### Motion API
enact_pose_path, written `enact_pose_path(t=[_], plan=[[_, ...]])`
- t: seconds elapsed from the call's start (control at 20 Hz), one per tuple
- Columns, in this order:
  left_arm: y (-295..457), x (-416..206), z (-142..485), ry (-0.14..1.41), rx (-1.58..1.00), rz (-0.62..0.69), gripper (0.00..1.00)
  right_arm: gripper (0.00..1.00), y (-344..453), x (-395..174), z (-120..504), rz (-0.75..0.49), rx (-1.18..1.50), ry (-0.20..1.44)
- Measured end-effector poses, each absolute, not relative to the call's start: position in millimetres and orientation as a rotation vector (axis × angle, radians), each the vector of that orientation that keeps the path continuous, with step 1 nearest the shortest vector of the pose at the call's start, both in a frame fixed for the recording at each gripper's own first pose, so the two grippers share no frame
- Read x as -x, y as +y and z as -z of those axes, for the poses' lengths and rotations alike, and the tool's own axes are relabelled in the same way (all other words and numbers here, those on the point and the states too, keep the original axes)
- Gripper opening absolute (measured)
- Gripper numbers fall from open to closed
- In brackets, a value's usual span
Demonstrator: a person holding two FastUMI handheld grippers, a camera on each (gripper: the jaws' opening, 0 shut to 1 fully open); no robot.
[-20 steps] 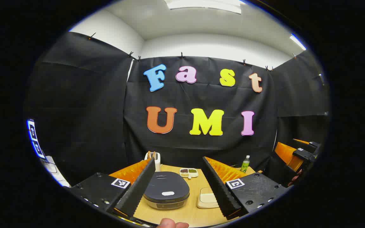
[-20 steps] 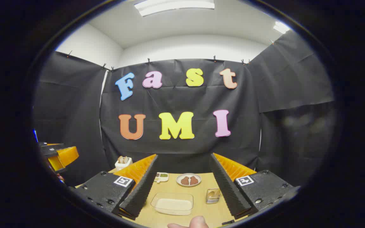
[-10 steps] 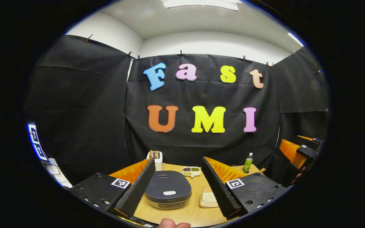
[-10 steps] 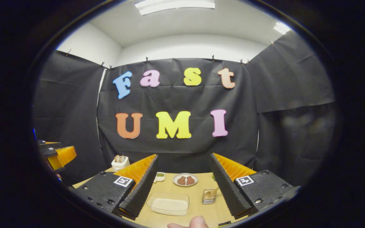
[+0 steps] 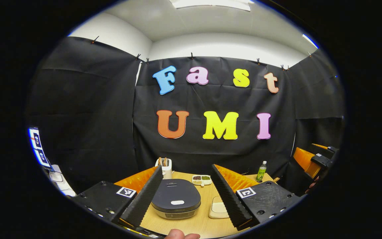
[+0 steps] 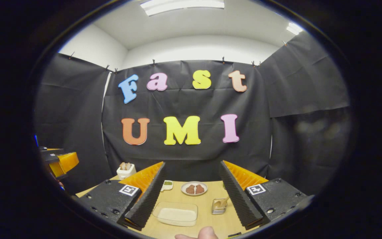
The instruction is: Close the left gripper, press the button to open the rice cooker; take a wooden spoon from the chopstick holder with the right hand, scoop a spoonful of rice and pour it into the rice cooker, then put the wooden spoon back into the chopstick holder.
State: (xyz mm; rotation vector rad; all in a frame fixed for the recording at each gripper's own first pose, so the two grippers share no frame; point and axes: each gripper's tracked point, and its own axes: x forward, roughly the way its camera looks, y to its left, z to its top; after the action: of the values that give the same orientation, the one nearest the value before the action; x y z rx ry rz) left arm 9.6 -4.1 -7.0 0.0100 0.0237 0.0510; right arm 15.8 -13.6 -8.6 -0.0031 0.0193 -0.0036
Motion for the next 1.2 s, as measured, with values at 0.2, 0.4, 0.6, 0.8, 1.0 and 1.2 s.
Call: enact_pose_path(t=[0.2, 0.4, 0.6, 0.8, 1.0, 1.2], plan=[[-5.1, -17.9, 20.5, 0.052, -0.014, -0.072, 0.95, 1.0, -15.8, -27.8, 12.4, -0.004, 0.01, 0.022], [-7.4, -27.5, 37.4, 0.117, 0.002, -0.085, 0.95, 1.0, -21.9, -49.4, 29.0, -0.008, -0.016, 0.052], [-0.1, -39.6, 63.7, 0.233, 0.029, -0.126, 0.95, 1.0, -26.8, -70.8, 40.8, -0.023, -0.043, 0.073], [7.1, -57.2, 92.2, 0.355, 0.055, -0.155, 0.95, 1.0, -29.0, -96.0, 63.4, -0.055, -0.066, 0.117], [10.9, -68.9, 126.9, 0.518, 0.101, -0.159, 0.55, 1.0, -40.2, -117.6, 82.3, -0.059, -0.091, 0.154], [10.4, -82.6, 161.8, 0.664, 0.144, -0.14, 0.05, 1.0, -50.0, -133.7, 99.1, -0.056, -0.108, 0.189]])
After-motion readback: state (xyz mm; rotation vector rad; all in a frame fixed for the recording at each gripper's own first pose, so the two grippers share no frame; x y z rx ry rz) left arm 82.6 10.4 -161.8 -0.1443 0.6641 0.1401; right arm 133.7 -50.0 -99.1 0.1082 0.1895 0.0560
